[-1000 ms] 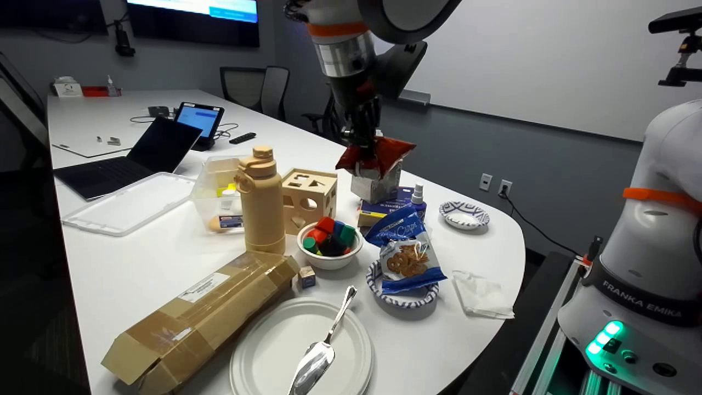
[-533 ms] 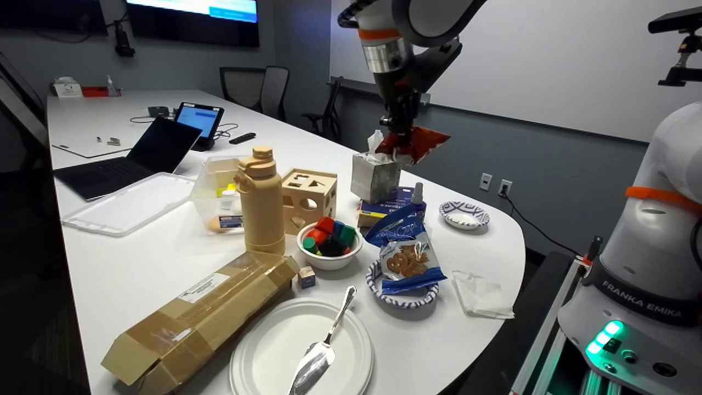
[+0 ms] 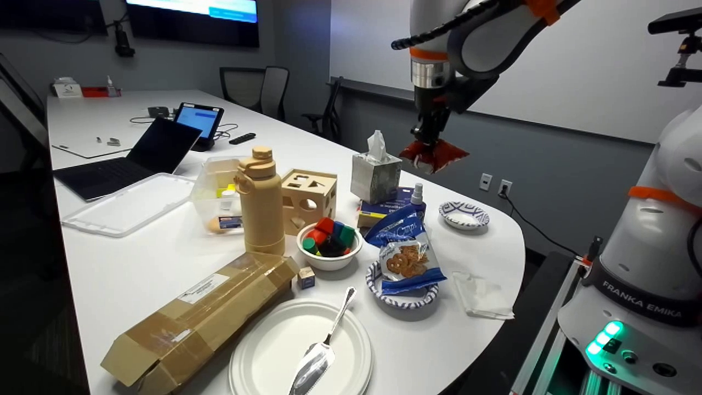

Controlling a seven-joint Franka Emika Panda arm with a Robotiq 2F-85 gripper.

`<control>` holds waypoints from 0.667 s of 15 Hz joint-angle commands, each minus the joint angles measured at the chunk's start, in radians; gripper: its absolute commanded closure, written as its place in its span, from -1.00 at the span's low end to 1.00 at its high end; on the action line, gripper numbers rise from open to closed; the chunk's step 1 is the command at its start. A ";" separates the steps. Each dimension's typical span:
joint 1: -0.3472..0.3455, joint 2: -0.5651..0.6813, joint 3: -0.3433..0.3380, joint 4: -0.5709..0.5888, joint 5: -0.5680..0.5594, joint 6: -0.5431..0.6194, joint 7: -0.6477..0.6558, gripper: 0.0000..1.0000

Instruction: Remove the lid from the white and blue bottle, move the white and blue packet to the bowl on the left then place the red packet in the bowl on the right.

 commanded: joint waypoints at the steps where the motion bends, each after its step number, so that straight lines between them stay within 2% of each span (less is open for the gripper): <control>1: -0.027 -0.007 0.028 -0.009 0.013 0.012 -0.011 0.93; 2: -0.027 -0.010 0.030 -0.011 0.014 0.015 -0.011 0.93; 3: -0.034 0.009 0.051 -0.001 -0.013 0.014 0.035 0.79; 4: -0.058 0.054 0.064 0.022 -0.030 0.030 0.105 0.96; 5: -0.080 0.085 0.075 0.043 -0.046 0.031 0.157 0.92; 7: -0.124 0.154 0.087 0.091 -0.085 0.017 0.268 1.00; 10: -0.150 0.248 0.061 0.155 -0.144 -0.009 0.412 0.99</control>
